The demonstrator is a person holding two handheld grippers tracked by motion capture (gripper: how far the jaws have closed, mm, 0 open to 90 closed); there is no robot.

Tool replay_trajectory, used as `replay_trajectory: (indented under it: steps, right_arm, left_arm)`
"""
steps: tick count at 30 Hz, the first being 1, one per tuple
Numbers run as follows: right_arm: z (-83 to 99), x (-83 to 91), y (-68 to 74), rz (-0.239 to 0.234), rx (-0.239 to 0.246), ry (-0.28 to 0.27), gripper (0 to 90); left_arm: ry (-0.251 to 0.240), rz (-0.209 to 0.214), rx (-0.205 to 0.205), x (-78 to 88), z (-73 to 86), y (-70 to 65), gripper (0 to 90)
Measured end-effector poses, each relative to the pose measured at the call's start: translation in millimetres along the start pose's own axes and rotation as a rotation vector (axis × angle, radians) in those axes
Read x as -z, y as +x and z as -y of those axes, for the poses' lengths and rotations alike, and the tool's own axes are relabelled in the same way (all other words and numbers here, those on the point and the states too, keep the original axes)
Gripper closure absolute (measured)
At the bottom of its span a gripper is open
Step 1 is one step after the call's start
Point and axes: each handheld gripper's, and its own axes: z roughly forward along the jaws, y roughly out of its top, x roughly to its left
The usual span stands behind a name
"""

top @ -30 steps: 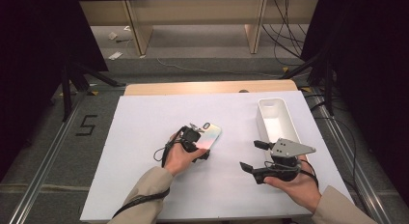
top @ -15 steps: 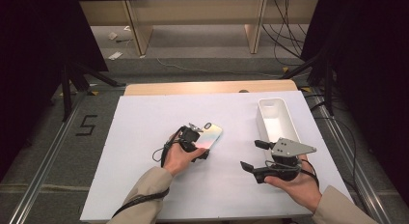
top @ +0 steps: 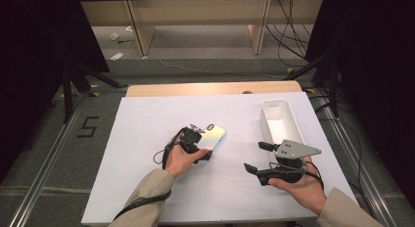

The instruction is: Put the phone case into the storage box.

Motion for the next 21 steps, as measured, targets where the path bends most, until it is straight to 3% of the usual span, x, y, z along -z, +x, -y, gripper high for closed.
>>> replay_trajectory:
  steps: [13,21]
  right_arm:
    - [0.0,0.1,-1.1,0.003,-0.005,-0.002,16.0]
    - [-0.6,1.1,-2.7,0.012,-0.01,-0.006,16.0]
  left_arm:
    - [-0.042,0.004,0.001,6.4,-3.0,-1.6,16.8]
    - [-0.09,0.009,-0.022,18.8,-6.7,-8.2,16.8]
